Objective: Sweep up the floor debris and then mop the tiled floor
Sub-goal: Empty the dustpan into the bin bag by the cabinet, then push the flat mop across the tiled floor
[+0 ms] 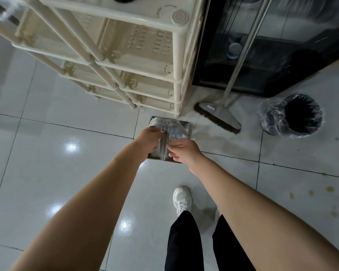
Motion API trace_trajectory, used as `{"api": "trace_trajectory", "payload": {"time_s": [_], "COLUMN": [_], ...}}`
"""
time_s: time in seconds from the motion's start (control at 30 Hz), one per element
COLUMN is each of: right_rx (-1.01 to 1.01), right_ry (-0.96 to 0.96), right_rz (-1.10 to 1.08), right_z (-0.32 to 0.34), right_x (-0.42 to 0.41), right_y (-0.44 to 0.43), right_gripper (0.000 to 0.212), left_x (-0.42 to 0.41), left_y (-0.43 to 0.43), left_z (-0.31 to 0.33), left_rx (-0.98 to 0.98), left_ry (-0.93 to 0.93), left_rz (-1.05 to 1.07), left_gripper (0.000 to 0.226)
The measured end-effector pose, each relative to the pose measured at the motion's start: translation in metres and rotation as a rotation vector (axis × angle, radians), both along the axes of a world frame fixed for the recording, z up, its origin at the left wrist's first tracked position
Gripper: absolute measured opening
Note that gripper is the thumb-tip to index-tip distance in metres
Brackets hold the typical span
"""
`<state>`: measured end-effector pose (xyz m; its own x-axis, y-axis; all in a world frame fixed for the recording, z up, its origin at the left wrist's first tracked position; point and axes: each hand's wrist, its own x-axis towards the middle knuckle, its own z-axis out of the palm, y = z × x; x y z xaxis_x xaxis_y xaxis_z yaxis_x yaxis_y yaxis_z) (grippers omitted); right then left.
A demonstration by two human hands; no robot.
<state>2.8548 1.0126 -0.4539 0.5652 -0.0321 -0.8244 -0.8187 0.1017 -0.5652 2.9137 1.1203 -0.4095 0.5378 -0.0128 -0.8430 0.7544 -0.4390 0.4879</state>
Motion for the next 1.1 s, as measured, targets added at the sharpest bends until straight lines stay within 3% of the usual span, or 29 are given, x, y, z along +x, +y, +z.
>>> {"api": "trace_trajectory", "payload": {"time_s": [0.13,0.3,0.4,0.73,1.0,1.1], "right_rx": [-0.004,-0.020,0.004,-0.117,-0.303,-0.363], "right_ry": [-0.055,-0.162,-0.228,-0.488,-0.657,-0.690], "right_rz": [-0.057,-0.178,-0.294,-0.550,-0.662,-0.785], "right_z": [0.022,0.068,0.106,0.268,0.387,0.418], "right_x": [-0.008,-0.024,-0.044,-0.130,-0.273,-0.327], "right_y": [-0.016,-0.049,-0.077,-0.216,-0.300,-0.315], "right_gripper": [0.031,0.035,0.036,0.042,0.033,0.049], "left_x": [-0.009,-0.028,-0.043,-0.112,-0.210,-0.251], "left_y": [-0.006,-0.034,-0.062,-0.175,-0.266,-0.292], "left_z": [0.028,0.076,0.112,0.273,0.377,0.403], "left_rx": [0.025,-0.146,-0.225,-0.485,-0.704,-0.800], "left_ry": [-0.073,-0.135,-0.197,-0.422,-0.503,-0.531], "left_rz": [-0.004,0.199,0.218,0.037,-0.223,-0.366], "left_gripper": [0.034,0.029,0.016,0.014,0.016,0.015]}}
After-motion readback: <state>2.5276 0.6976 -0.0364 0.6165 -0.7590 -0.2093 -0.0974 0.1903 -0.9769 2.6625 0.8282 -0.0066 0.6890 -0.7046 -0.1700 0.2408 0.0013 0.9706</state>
